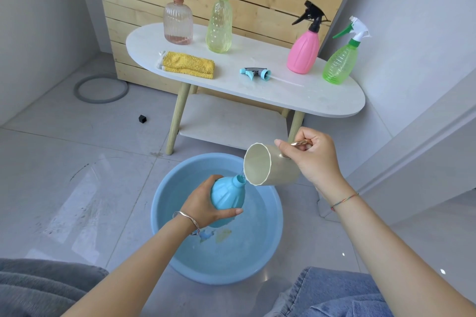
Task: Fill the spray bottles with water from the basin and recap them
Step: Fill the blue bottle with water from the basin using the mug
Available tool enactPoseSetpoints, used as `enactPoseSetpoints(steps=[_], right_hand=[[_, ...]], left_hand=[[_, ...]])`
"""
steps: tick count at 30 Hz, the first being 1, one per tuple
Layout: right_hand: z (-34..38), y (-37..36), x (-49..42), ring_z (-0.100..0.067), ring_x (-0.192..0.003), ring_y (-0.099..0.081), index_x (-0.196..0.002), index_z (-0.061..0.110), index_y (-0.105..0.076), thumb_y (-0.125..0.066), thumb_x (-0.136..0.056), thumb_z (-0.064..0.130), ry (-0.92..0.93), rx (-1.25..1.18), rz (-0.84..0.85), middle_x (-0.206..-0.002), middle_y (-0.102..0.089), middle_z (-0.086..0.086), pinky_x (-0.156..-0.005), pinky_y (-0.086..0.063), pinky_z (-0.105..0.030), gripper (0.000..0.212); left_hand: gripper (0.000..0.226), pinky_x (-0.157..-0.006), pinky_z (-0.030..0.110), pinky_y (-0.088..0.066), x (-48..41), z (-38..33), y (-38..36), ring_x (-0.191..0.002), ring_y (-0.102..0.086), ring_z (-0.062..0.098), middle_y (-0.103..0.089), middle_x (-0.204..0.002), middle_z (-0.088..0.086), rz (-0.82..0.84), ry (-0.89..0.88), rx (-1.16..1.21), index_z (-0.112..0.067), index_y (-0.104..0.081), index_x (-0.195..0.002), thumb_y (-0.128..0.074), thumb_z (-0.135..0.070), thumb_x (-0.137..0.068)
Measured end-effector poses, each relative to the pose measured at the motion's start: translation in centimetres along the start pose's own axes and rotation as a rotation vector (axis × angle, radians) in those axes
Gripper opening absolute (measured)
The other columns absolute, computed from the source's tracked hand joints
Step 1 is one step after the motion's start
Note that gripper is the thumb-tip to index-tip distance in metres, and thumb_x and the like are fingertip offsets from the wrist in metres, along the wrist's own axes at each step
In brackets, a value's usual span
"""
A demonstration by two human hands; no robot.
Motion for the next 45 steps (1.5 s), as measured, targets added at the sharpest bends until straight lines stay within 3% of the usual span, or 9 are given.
enactPoseSetpoints(steps=[6, 18, 35, 40, 45], right_hand=[[0.0, -0.2, 0.0, -0.011, -0.052, -0.027, -0.051, 0.018, -0.033, -0.081, -0.073, 0.019, 0.026, 0.029, 0.015, -0.046, -0.030, 0.011, -0.051, -0.022, -0.025, 0.053], [0.5, -0.6, 0.0, -0.008, -0.050, -0.029, -0.052, 0.020, -0.032, -0.080, -0.073, 0.017, 0.127, 0.080, 0.032, -0.047, -0.035, 0.010, -0.049, -0.022, -0.017, 0.053], [1.6, -1.5, 0.1, -0.009, -0.057, -0.030, -0.056, 0.006, -0.035, -0.079, -0.072, 0.015, 0.293, 0.169, 0.084, -0.058, -0.031, 0.005, -0.053, -0.022, -0.021, 0.048], [1.9, -1.7, 0.3, -0.009, -0.058, -0.030, -0.056, 0.011, -0.035, -0.076, -0.070, 0.020, 0.348, 0.181, 0.107, -0.058, -0.032, 0.006, -0.054, -0.024, -0.021, 0.044], [2.3, -1.8, 0.4, -0.012, -0.060, -0.031, -0.056, 0.018, -0.031, -0.075, -0.070, 0.023, 0.386, 0.206, 0.118, -0.058, -0.030, 0.008, -0.055, -0.023, -0.022, 0.047]], left_hand=[[0.089, -0.085, 0.035, -0.053, 0.0, 0.1, -0.1, -0.095, -0.060, 0.013, -0.060, -0.106, -0.011, 0.001, 0.005, 0.013, -0.032, -0.044, -0.120, -0.075, -0.072, -0.046], [0.087, -0.085, 0.033, -0.053, 0.0, 0.1, -0.1, -0.095, -0.060, 0.011, -0.059, -0.105, -0.013, -0.005, -0.005, 0.017, -0.032, -0.045, -0.119, -0.077, -0.070, -0.048], [0.087, -0.085, 0.033, -0.053, 0.2, 0.2, -0.2, -0.095, -0.060, 0.010, -0.059, -0.104, -0.014, -0.009, 0.006, 0.021, -0.034, -0.044, -0.119, -0.078, -0.070, -0.048], [0.090, -0.085, 0.033, -0.054, 0.2, 0.2, -0.1, -0.095, -0.060, 0.010, -0.060, -0.104, -0.014, -0.012, 0.013, 0.024, -0.034, -0.044, -0.120, -0.074, -0.074, -0.045], [0.086, -0.086, 0.033, -0.053, 0.3, 0.5, -0.2, -0.096, -0.060, 0.012, -0.059, -0.106, -0.012, -0.019, 0.011, 0.013, -0.031, -0.044, -0.123, -0.081, -0.064, -0.053]])
Point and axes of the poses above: each hand's wrist, its own x-axis away from the middle knuckle, its own y-axis out of the back of the hand, z = x × y, the point moved 3 cm from there along -x, towards the middle knuckle
